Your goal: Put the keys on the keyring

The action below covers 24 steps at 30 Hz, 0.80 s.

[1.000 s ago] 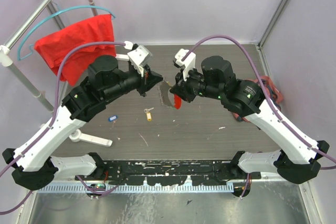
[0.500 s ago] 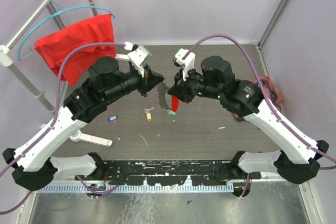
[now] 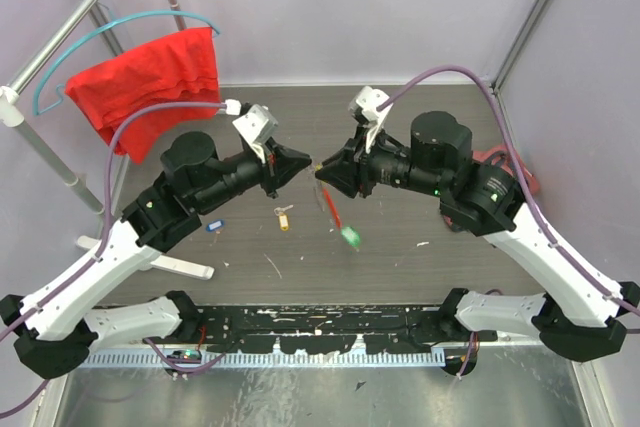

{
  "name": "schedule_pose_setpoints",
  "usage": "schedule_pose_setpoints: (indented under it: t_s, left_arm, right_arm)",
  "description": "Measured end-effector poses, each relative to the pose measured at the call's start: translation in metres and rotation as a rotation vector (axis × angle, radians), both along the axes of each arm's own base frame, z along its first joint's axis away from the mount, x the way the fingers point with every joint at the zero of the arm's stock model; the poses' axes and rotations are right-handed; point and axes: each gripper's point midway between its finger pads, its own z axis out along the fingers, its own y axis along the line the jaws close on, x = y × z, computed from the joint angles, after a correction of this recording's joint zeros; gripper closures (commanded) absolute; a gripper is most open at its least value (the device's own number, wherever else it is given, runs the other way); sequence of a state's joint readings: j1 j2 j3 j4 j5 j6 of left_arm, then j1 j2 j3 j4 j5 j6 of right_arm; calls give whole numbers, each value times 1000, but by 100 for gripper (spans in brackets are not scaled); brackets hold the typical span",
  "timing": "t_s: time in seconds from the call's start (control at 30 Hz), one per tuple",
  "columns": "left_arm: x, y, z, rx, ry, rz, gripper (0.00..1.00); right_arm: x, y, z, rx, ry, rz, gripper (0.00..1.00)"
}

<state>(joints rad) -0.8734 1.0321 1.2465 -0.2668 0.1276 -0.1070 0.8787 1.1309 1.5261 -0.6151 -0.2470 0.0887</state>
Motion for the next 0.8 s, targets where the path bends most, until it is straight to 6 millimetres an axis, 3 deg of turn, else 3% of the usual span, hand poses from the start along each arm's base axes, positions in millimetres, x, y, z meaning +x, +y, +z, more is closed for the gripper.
schedule_pose_setpoints:
  t_s: [0.23,0.27,0.5,0.67,0.8]
  left_arm:
    - [-8,-4,-14,-8,14,-44,100]
    - [-16,-3,-4,-49,-17,-75,100]
    - [-32,1,27,-165,-87,-132,100]
    - [-48,1,50,-262,-118,-197,100]
    - [-60,-1,63,-333,-128,-259,100]
  right_arm:
    - [-2,-14,26,77,-69,-46,62]
    - [-3,-20,38,109,-98,-67,62]
    - [-7,-27,45,110,-153,-56,65]
    - [-18,-28,51,115,-193,4,80]
    - [-28,-26,54,123,-210,60,79]
